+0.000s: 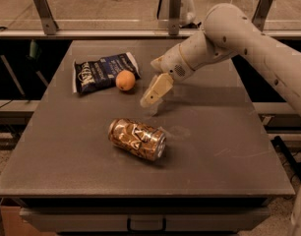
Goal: Move orange near blue chip bag
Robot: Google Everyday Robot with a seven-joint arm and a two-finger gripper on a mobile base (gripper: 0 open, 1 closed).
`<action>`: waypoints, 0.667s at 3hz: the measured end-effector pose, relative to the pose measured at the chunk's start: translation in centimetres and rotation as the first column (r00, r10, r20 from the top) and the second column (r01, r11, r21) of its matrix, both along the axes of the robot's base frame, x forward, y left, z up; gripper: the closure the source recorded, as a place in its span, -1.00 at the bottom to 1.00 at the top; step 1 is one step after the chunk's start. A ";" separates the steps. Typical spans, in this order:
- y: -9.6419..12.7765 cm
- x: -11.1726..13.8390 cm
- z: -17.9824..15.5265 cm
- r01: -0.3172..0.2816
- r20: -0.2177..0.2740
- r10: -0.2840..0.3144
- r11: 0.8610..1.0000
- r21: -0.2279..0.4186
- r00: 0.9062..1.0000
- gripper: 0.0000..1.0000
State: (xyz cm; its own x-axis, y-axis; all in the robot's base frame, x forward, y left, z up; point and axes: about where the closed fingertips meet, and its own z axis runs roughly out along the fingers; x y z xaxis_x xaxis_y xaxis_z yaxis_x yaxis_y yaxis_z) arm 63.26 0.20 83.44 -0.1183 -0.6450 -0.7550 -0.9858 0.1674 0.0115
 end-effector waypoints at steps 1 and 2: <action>-2.3 0.0 1.5 0.048 0.022 -0.048 0.999 0.016 0.999 -1.00; -7.1 -0.7 5.6 0.119 0.087 -0.122 0.992 0.039 0.989 -1.00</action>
Offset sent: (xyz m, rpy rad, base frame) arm -0.0216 -0.1670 0.1300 0.0560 -0.2120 -0.2577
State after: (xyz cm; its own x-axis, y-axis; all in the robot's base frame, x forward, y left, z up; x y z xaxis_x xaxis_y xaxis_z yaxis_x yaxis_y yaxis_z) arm 62.56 -6.91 89.01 -0.1247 -0.6042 -0.7871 -0.9558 0.2860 -0.0682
